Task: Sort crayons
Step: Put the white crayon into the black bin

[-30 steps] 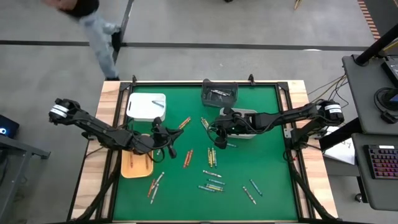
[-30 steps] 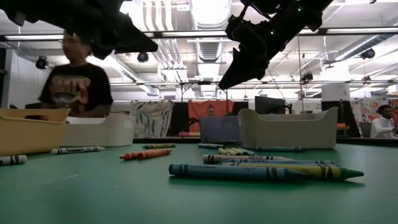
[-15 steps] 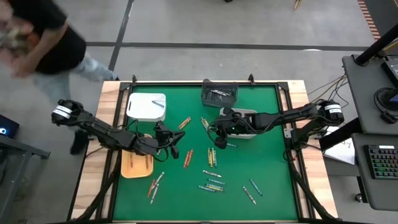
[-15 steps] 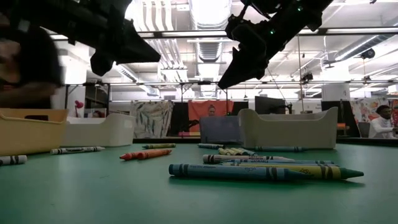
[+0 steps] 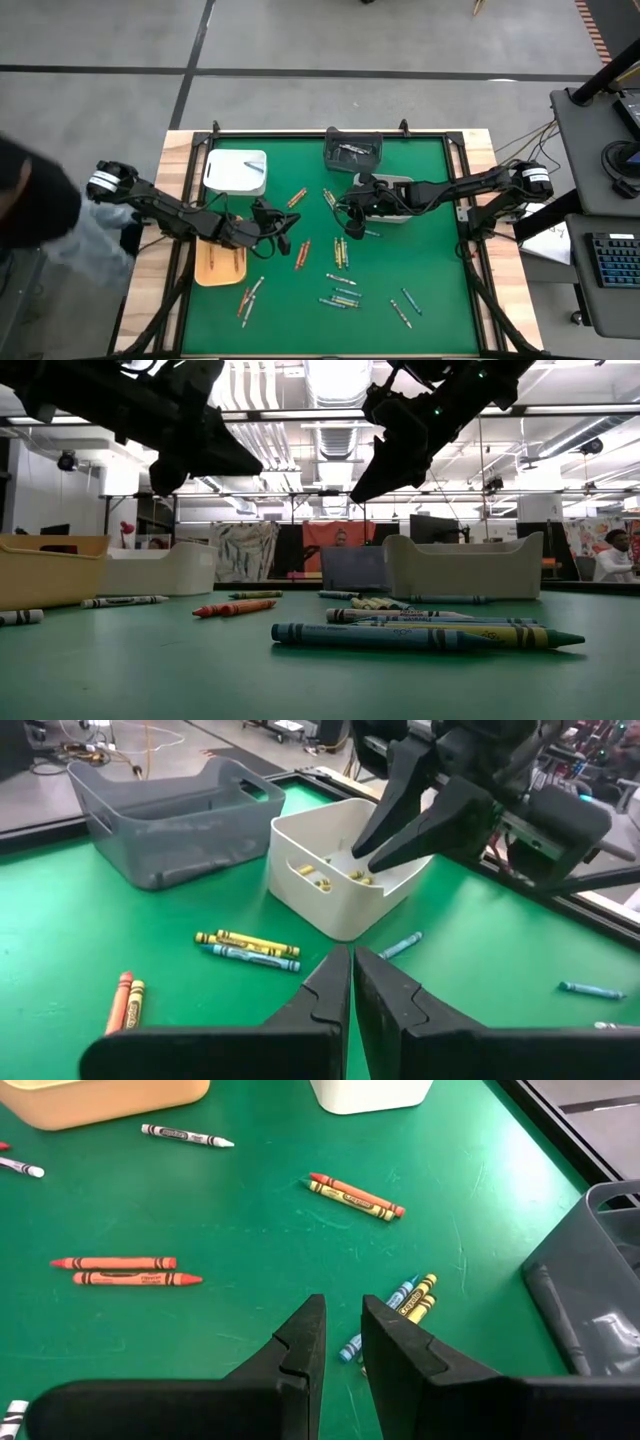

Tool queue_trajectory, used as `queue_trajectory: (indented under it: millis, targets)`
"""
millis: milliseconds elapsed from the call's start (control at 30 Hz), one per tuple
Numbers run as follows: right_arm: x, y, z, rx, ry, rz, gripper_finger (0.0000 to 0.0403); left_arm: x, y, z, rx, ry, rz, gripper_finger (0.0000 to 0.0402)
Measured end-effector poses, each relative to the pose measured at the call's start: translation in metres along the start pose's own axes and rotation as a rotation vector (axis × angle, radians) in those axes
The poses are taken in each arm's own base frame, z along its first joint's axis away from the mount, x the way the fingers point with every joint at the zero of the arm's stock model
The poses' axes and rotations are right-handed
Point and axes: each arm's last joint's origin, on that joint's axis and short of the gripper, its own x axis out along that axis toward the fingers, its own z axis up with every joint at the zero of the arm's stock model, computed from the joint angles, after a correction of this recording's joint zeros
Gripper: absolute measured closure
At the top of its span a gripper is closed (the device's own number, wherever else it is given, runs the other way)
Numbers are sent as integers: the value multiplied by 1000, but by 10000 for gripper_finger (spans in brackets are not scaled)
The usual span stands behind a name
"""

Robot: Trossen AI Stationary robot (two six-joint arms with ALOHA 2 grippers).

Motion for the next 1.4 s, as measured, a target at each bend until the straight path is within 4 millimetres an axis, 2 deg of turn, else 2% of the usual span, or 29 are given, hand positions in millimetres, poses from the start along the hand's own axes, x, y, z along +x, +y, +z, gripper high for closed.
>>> queue_trajectory:
  millis: [167, 367, 467, 567, 733, 900, 1100, 1233, 1400]
  targets:
    - [0, 0, 2, 8, -6, 1, 346, 0, -3, 4, -9, 10, -28, 402]
    - [0, 0, 2, 18, -5, 1, 346, 12, -21, 11, -3, 37, -63, 402]
    - [0, 0, 2, 19, -4, 1, 346, 18, -30, 14, 85, 162, -32, 402]
    - [0, 0, 1, 22, -3, 2, 346, 18, -32, 17, 173, 346, 99, 402]
    - [0, 0, 1, 21, 0, 2, 346, 14, -27, 17, 312, 612, 337, 402]
    - [0, 0, 1, 22, 0, 4, 346, 19, -23, 9, 333, 821, 383, 402]
    - [0, 0, 1, 22, 2, 7, 346, 30, -14, -3, 319, 946, 437, 402]
    - [0, 0, 0, 21, 2, 8, 346, 35, -2, -9, 283, 1010, 547, 400]
    - [0, 0, 0, 21, 2, 8, 346, 43, 6, -17, 292, 1049, 617, 375]
